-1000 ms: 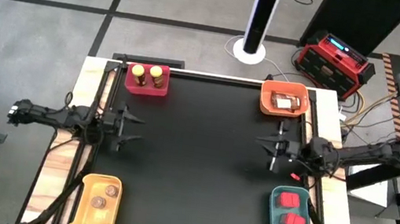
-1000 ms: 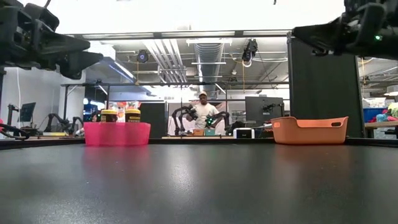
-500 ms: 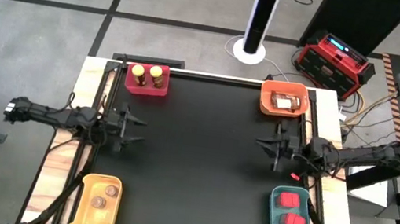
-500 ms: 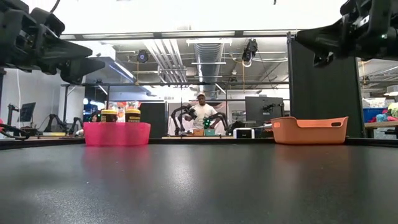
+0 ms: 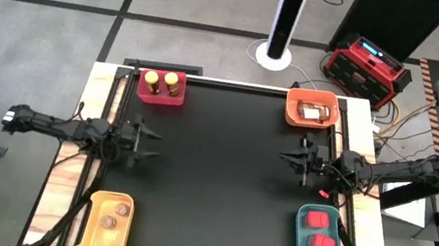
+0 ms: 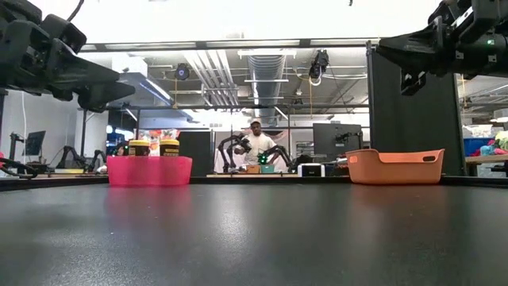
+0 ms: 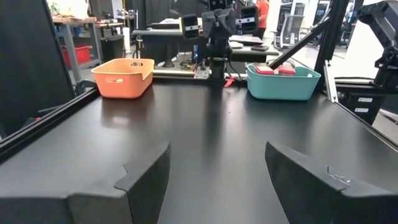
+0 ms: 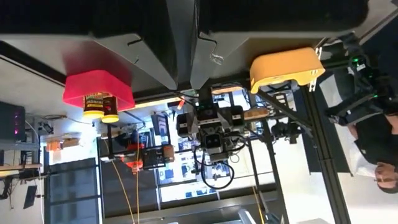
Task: Sort spices by type
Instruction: Return to Home Position
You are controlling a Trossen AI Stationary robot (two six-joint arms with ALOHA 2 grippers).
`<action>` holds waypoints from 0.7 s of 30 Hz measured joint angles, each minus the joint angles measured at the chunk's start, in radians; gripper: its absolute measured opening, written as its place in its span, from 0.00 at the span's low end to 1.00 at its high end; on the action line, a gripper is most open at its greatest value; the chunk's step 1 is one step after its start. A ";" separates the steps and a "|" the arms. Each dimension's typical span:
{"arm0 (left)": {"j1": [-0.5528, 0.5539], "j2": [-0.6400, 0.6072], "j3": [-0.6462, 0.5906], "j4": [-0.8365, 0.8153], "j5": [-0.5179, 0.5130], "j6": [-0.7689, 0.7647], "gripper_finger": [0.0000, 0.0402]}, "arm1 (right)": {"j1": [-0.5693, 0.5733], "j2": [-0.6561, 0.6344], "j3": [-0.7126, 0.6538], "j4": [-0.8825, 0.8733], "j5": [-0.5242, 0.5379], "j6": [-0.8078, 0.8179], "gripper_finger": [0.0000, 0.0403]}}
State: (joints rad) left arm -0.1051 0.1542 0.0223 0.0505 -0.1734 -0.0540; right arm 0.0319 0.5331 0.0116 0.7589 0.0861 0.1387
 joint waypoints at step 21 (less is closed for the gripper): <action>0.000 0.053 0.002 0.000 0.000 0.000 0.61 | 0.000 0.001 -0.001 0.000 0.000 0.000 0.08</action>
State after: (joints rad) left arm -0.1051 0.2076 0.0238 0.0510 -0.1734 -0.0540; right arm 0.0319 0.5339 0.0109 0.7589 0.0864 0.1387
